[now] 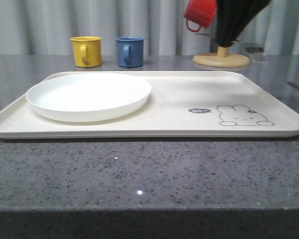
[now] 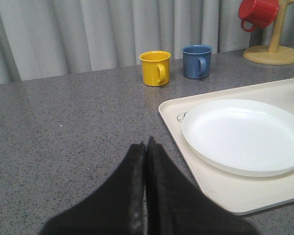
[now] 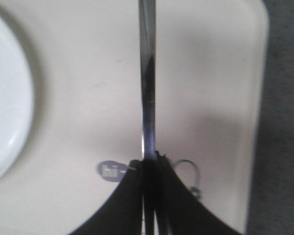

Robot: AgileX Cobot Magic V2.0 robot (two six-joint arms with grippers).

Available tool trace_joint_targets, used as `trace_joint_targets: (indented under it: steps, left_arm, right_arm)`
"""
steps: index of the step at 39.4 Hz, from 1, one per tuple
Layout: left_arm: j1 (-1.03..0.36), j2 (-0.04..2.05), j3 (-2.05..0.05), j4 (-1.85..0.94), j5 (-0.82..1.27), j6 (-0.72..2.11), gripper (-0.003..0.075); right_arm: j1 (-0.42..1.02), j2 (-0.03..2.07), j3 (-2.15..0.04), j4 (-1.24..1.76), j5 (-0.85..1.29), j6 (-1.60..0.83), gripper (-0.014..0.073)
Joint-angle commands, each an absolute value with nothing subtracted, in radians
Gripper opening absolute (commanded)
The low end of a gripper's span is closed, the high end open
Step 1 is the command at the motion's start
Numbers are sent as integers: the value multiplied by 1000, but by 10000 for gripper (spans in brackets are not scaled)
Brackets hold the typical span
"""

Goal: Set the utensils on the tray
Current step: 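Carry the fork onto the tray beside the plate and open the right gripper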

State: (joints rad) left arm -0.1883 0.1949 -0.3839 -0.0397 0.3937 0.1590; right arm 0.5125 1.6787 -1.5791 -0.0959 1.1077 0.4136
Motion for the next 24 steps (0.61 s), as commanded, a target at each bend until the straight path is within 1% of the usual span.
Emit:
trace_joint_targets:
  steps: [1, 6, 15, 24]
  left_arm:
    - [-185, 206, -411, -49, 309, 151, -18]
    - [-185, 206, -411, -49, 309, 151, -18]
    - [-185, 206, -411, -49, 309, 151, -18]
    - [-185, 206, -411, -49, 309, 151, -18]
  right_arm:
    - [577, 1706, -1666, -106, 1091, 460, -22]
    - [616, 1775, -1702, -106, 1093, 534, -22]
    - [614, 1850, -1702, -107, 1073, 645, -22]
    - [614, 1886, -1702, -114, 1057, 700, -12]
